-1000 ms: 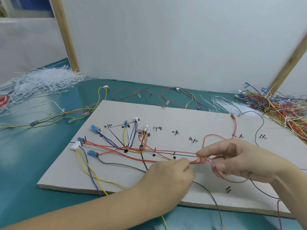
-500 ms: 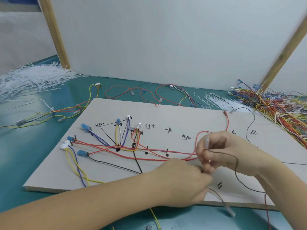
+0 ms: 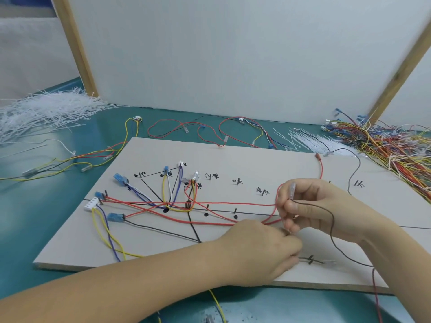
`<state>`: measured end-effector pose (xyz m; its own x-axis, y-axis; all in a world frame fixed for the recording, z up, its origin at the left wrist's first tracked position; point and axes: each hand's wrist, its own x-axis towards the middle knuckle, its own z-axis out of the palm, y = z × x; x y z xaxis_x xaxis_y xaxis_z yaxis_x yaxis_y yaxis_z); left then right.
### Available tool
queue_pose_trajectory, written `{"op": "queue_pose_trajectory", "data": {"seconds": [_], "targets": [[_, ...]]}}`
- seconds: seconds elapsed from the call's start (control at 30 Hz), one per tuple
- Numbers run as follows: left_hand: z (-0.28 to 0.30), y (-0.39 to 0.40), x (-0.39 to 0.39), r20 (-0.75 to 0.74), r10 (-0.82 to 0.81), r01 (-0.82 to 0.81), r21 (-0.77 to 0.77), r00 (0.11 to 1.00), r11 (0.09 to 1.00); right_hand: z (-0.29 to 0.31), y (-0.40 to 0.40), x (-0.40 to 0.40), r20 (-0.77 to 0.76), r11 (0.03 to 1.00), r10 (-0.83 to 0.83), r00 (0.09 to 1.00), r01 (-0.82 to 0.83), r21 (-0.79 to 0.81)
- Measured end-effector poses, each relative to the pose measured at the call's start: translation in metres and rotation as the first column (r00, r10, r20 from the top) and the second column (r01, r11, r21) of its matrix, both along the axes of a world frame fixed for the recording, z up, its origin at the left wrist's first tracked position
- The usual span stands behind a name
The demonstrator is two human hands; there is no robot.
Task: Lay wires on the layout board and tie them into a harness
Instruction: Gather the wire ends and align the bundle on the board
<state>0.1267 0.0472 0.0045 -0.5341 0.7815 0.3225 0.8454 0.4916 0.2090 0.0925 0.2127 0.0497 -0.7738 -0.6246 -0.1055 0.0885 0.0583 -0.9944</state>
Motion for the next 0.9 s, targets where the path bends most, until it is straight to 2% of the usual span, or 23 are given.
{"op": "queue_pose_trajectory", "data": {"seconds": [0.13, 0.27, 0.37, 0.47, 0.6, 0.7, 0.8, 0.9], "targets": [[0.0, 0.006, 0.001, 0.048, 0.029, -0.03, 0.022, 0.998, 0.999, -0.003, 0.003, 0.001, 0.014, 0.999, -0.045, 0.999, 0.044, 0.025], [0.0, 0.013, 0.002, 0.213, 0.172, -0.185, 0.042, 0.962, 0.982, -0.005, 0.005, 0.001, 0.047, 0.99, -0.135, 0.99, 0.132, 0.054], [0.002, 0.011, 0.002, 0.324, 0.215, -0.262, 0.107, 0.921, 0.959, -0.01, 0.006, 0.003, 0.03, 0.973, -0.208, 0.978, 0.204, 0.108], [0.004, -0.002, 0.003, 0.371, 0.19, -0.264, 0.159, 0.909, 0.951, -0.014, 0.008, 0.007, -0.053, 0.95, -0.205, 0.977, 0.212, 0.228], [0.006, -0.023, 0.009, 0.399, 0.094, -0.189, 0.205, 0.912, 0.96, -0.017, 0.008, 0.009, -0.13, 0.912, -0.167, 0.977, 0.203, 0.355], [0.009, -0.039, 0.001, 0.352, 0.177, -0.249, 0.171, 0.919, 0.953, -0.017, 0.007, 0.006, -0.147, 0.877, -0.171, 0.974, 0.219, 0.428], [0.01, -0.053, -0.015, 0.349, 0.34, -0.377, 0.045, 0.874, 0.925, -0.018, 0.007, 0.002, -0.165, 0.849, -0.155, 0.974, 0.216, 0.481], [0.012, -0.055, -0.025, 0.363, 0.4, -0.426, -0.01, 0.841, 0.905, -0.015, 0.003, 0.0, -0.167, 0.82, -0.145, 0.975, 0.213, 0.531]]}}
